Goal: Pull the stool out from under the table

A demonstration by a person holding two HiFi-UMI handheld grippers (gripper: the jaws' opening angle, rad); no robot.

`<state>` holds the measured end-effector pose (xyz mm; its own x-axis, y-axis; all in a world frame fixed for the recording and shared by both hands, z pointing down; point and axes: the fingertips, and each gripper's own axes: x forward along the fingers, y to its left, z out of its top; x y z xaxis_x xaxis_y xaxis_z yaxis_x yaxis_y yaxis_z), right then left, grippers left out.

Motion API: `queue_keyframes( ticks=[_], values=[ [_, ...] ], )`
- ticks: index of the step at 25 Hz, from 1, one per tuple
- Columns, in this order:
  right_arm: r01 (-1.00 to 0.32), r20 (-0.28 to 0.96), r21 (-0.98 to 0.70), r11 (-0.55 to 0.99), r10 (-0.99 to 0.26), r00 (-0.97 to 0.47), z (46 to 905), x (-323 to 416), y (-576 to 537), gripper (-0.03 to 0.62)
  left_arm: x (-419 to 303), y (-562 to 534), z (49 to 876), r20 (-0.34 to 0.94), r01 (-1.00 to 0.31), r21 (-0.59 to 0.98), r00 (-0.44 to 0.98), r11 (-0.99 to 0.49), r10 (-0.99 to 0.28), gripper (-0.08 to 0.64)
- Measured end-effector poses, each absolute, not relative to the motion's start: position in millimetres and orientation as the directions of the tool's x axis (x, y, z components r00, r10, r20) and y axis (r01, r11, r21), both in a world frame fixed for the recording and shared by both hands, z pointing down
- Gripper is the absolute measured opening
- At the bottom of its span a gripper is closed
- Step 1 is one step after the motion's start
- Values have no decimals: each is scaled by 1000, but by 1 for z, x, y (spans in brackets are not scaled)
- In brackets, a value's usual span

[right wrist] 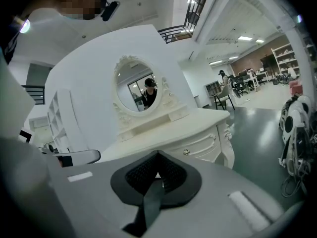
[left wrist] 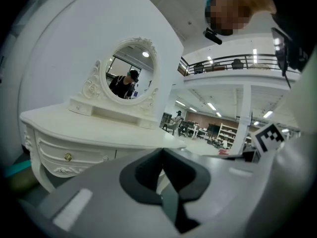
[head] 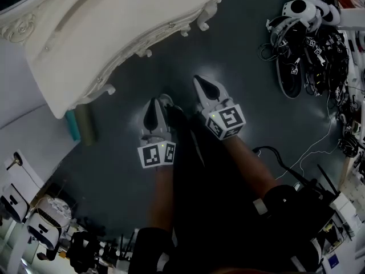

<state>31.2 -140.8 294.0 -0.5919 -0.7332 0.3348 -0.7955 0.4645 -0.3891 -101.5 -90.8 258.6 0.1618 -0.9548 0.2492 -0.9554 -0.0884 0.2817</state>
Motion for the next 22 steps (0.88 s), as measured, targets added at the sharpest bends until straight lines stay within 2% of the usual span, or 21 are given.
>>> queue_keyframes(
  ticks=[10,16,22],
  values=[
    [-763,323,-532,367,-745,-584,423,11,-179,-2,-112,-137,346,226,-949,291,187,-117,-956,9],
    [-706,276,-623,338,-749,-602,487,-6,-205,-2,-114,-153,392,219,-940,314,205,-131,-954,9],
    [-641,265,-732,232,-770,-581,551,-15,-225,0,-111,-162,419,200,-934,315,241,-171,-950,8]
  ],
)
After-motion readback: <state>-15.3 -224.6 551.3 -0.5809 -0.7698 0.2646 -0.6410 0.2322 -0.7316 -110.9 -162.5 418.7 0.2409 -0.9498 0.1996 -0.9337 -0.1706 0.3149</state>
